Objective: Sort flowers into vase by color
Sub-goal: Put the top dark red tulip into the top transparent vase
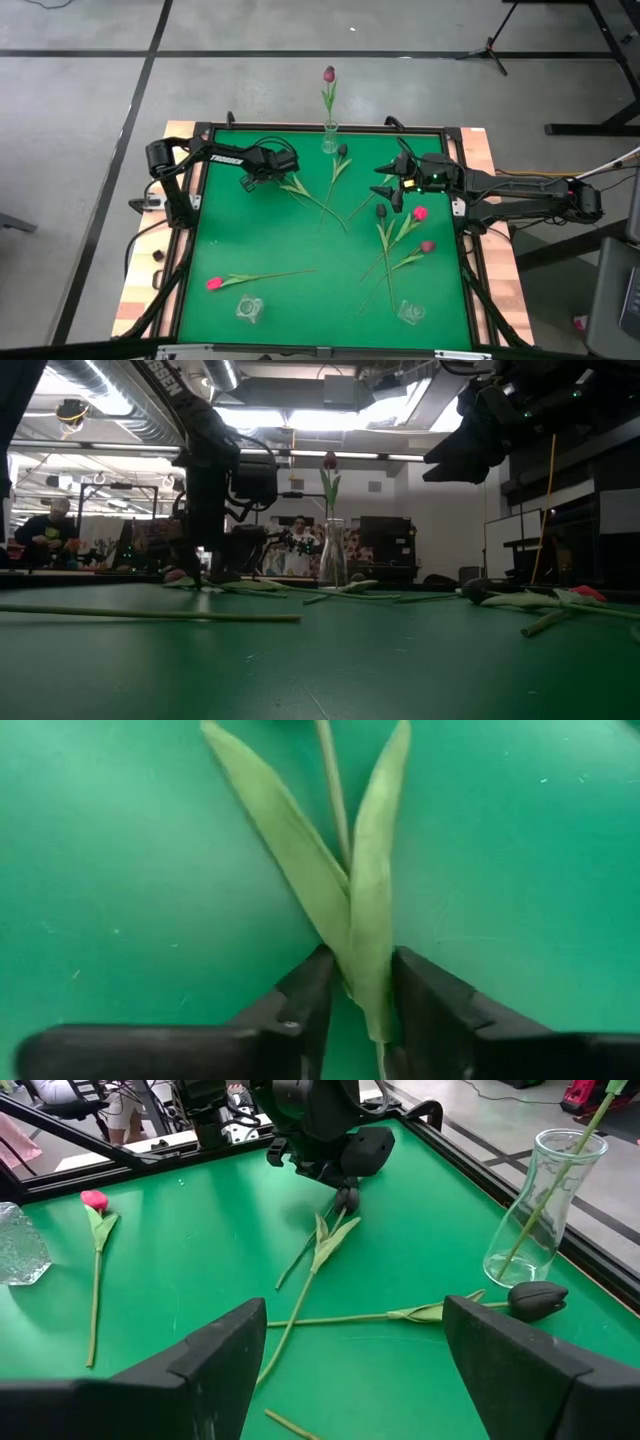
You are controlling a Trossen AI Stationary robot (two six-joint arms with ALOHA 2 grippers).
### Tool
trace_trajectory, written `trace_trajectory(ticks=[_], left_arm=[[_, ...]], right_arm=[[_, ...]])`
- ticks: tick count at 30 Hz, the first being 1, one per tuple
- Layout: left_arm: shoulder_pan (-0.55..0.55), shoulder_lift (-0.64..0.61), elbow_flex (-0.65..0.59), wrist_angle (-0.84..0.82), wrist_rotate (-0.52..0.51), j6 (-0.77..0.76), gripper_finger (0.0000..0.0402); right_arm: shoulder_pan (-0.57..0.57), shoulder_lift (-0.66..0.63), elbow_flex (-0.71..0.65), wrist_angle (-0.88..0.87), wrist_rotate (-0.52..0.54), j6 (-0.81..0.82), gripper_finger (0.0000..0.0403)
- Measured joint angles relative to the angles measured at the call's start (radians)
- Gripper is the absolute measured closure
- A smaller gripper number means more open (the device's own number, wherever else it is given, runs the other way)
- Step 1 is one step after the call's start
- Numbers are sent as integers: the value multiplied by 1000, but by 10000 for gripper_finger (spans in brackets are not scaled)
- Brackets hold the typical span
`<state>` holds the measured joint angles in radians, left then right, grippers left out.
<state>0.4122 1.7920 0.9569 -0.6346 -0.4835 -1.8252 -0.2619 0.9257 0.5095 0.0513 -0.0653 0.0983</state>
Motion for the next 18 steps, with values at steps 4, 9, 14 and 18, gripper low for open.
trace_trajectory(ticks=[4, 9, 14, 18], left_arm=[[0, 0, 0, -3, 0, -1, 363], [-5, 0, 0, 0, -2, 1, 393], [-14, -2, 0, -3, -6, 2, 389], [-23, -18, 0, -3, 2, 39, 392]], right_arm=[[0, 0, 0, 0, 0, 0, 100], [0, 0, 0, 0, 0, 1, 100], [0, 0, 0, 0, 0, 1, 100], [0, 0, 0, -1, 0, 1, 100]])
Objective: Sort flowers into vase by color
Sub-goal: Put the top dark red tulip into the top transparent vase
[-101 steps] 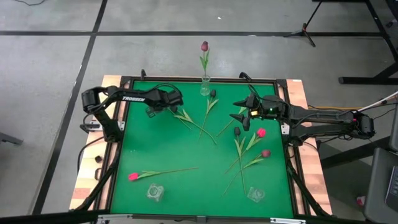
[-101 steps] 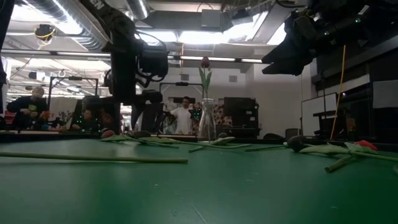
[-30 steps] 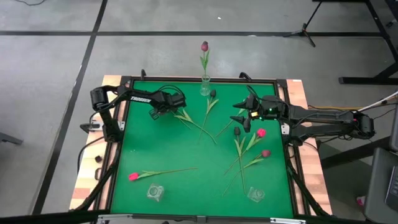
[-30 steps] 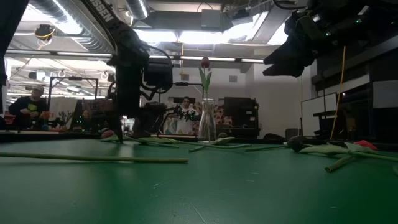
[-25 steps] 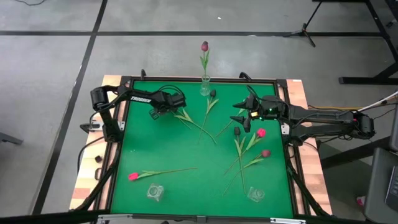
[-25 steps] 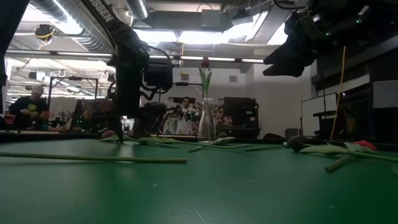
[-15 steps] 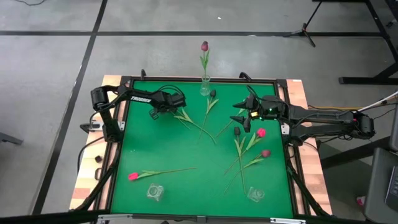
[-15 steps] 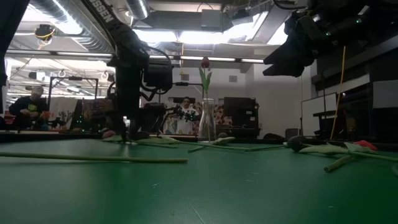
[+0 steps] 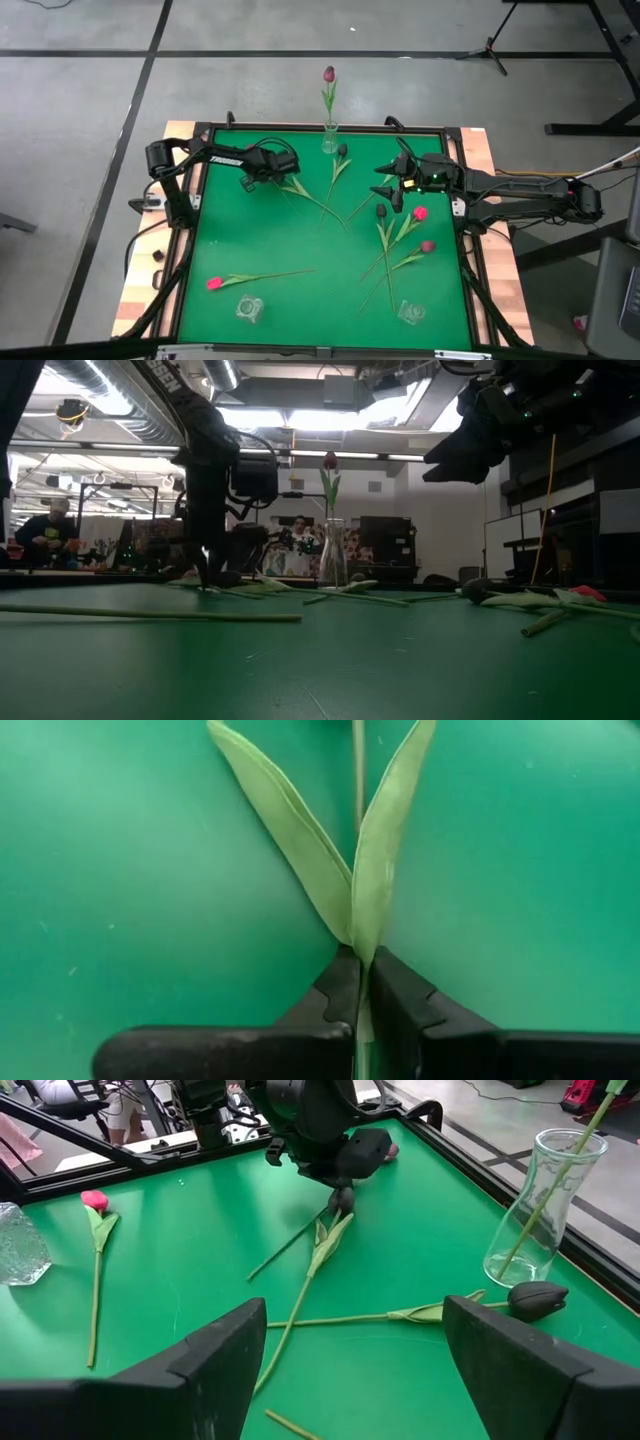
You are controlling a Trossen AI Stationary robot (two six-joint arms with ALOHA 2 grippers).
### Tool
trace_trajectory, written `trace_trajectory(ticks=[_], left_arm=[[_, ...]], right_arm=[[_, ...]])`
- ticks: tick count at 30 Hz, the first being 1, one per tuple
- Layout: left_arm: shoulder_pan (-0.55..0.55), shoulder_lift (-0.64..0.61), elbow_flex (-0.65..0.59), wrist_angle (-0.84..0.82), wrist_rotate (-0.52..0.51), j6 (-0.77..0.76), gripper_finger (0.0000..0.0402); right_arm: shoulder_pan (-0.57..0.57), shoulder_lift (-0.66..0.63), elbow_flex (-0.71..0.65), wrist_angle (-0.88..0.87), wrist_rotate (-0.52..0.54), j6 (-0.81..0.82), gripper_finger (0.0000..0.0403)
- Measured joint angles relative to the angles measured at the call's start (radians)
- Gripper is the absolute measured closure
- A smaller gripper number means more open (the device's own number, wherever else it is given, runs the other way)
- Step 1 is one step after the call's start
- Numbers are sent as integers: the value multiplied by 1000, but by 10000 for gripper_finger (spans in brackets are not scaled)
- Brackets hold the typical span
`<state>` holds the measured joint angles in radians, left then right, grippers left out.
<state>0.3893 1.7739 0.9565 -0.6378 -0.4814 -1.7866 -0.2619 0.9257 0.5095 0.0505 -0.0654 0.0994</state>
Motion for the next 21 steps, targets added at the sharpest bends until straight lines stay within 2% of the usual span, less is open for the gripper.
trace_trajectory(ticks=[16, 21], left_arm=[[-70, -78, 2, -16, -102, 28, 394], [-94, -142, 2, -16, -171, 36, 394]], right_arm=[[0, 0, 0, 0, -26, 0, 100], [0, 0, 0, 0, -26, 0, 100]])
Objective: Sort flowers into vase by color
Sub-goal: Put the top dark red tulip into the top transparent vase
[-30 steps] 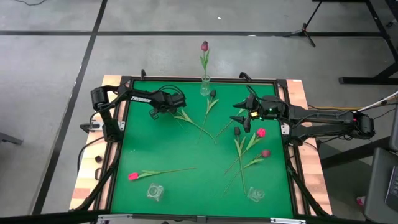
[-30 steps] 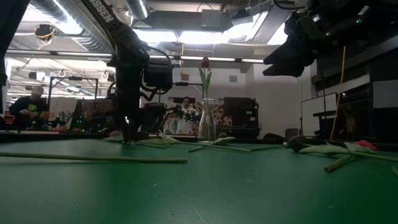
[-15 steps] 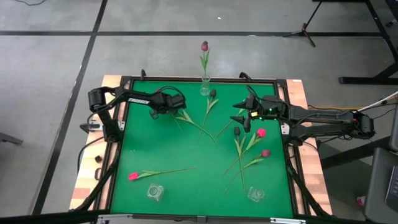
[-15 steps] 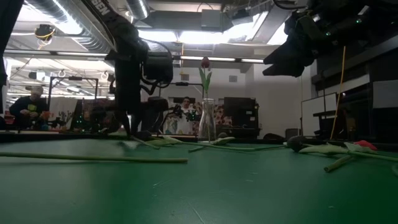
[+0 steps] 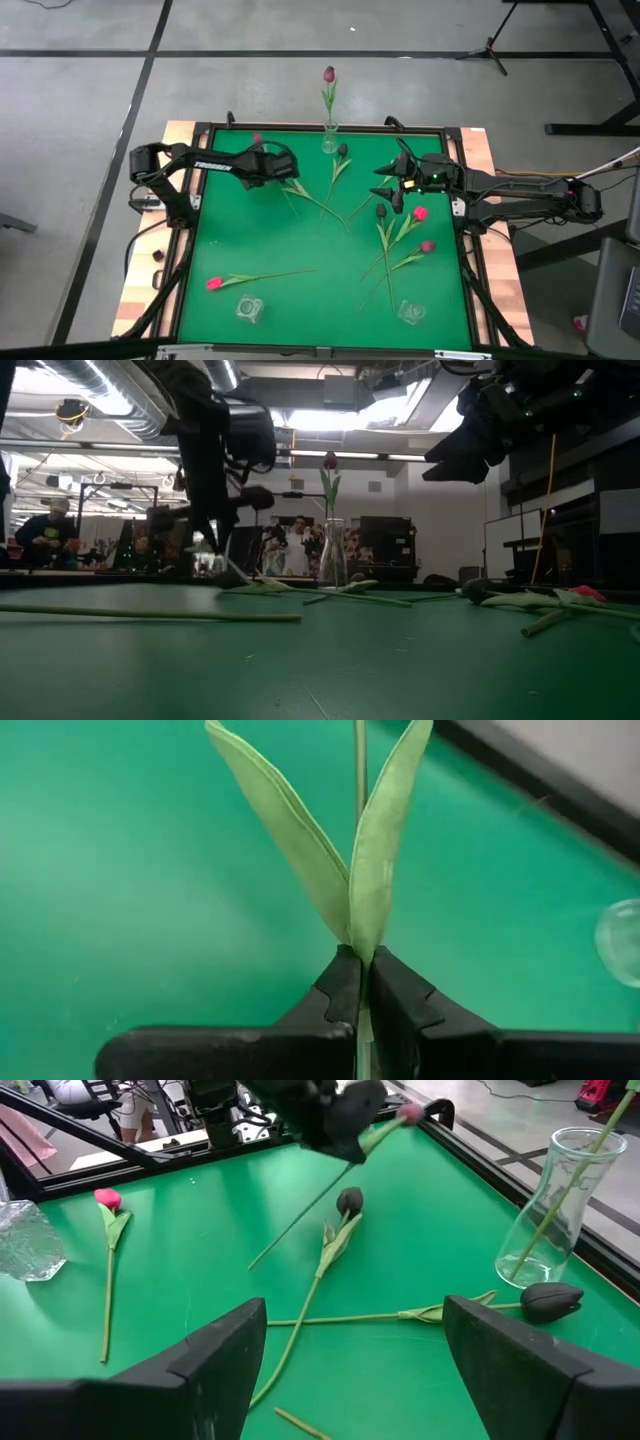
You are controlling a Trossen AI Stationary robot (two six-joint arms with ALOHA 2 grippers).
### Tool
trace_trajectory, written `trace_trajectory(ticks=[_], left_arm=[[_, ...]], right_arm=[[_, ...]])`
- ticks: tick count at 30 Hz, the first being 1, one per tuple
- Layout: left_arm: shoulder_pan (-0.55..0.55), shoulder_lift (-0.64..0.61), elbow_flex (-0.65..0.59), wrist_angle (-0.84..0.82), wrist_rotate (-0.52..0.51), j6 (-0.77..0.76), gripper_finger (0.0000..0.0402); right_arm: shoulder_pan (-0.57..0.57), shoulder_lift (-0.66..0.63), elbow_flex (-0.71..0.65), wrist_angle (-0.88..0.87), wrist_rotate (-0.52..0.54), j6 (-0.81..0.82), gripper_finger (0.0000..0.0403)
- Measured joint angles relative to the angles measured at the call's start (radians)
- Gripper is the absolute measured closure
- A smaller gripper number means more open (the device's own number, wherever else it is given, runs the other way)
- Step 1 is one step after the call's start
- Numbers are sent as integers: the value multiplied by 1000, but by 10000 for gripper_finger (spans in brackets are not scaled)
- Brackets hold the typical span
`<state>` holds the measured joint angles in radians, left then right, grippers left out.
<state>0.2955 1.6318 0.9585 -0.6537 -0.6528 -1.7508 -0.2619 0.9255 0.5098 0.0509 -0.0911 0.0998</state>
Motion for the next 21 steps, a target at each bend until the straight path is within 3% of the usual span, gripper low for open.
trace_trajectory(ticks=[9, 16, 21], left_arm=[[-72, -156, 0, 94, -228, 113, 394], [-144, -202, 0, 526, -481, 495, 395], [-153, -193, 0, 922, -540, 890, 395]], right_arm=[[0, 0, 0, 3, 0, 0, 100], [0, 0, 0, 3, 0, 8, 100], [0, 0, 0, 3, 0, 11, 100]])
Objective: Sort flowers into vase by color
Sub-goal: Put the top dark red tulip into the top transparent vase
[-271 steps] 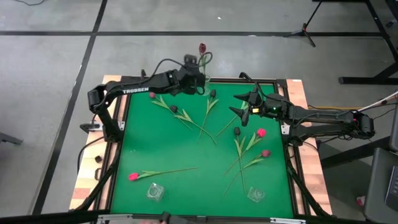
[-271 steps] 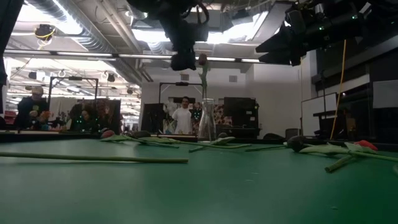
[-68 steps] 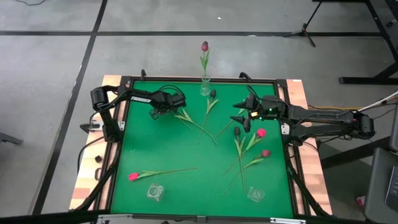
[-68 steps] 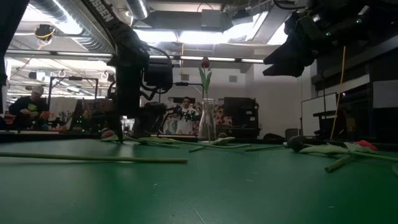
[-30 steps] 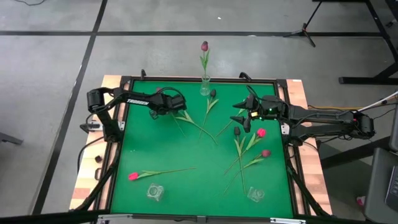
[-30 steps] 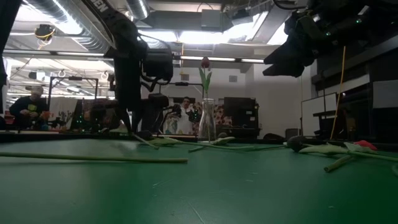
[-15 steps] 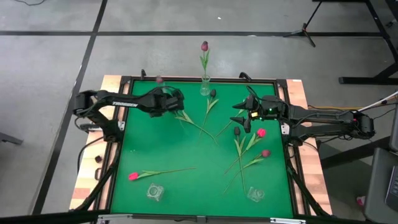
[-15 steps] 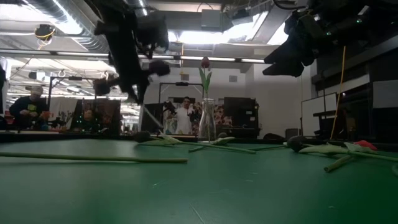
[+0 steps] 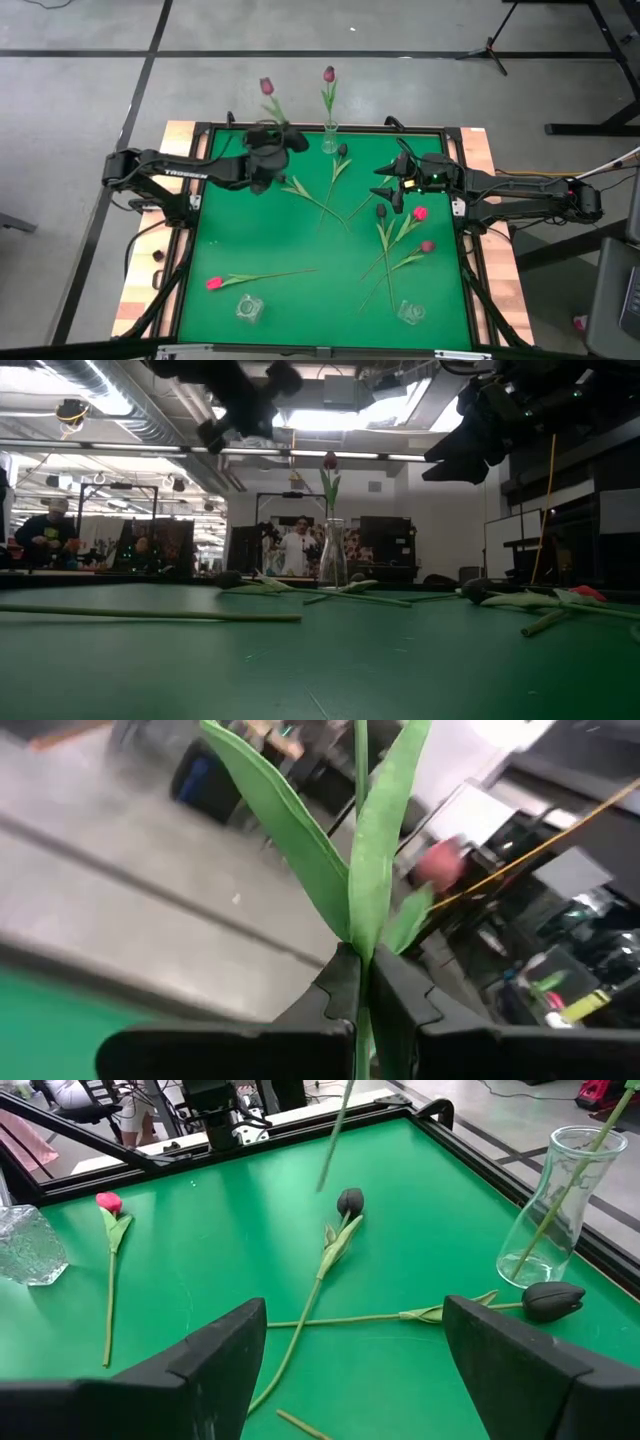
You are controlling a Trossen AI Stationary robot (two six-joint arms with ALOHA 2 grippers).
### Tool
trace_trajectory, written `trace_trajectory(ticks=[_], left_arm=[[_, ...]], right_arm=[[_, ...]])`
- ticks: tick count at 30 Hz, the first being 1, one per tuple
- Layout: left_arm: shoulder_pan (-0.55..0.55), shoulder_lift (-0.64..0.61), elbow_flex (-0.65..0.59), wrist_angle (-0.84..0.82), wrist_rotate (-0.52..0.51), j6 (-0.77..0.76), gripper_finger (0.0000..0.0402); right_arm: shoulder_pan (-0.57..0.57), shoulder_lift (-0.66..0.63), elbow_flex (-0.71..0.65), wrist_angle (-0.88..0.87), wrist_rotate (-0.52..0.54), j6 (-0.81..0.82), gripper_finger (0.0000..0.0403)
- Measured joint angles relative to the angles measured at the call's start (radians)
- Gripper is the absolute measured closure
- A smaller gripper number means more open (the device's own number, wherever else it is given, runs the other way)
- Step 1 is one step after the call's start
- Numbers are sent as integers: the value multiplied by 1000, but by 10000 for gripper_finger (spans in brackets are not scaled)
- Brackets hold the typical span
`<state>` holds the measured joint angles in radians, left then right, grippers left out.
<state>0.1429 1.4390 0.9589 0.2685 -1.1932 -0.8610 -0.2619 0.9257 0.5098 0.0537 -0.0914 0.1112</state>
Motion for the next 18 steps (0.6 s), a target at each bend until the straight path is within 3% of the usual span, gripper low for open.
trace_trajectory(ticks=[5, 10, 18], left_arm=[[15, 9, 1, 334, 12, 344, 395], [59, 39, 1, 557, 168, 544, 395], [130, 104, 1, 698, 333, 738, 395]], right_arm=[[0, 0, 0, 0, 0, 0, 100], [0, 0, 0, 1, 0, 0, 100], [0, 0, 0, -3, 0, 0, 100]])
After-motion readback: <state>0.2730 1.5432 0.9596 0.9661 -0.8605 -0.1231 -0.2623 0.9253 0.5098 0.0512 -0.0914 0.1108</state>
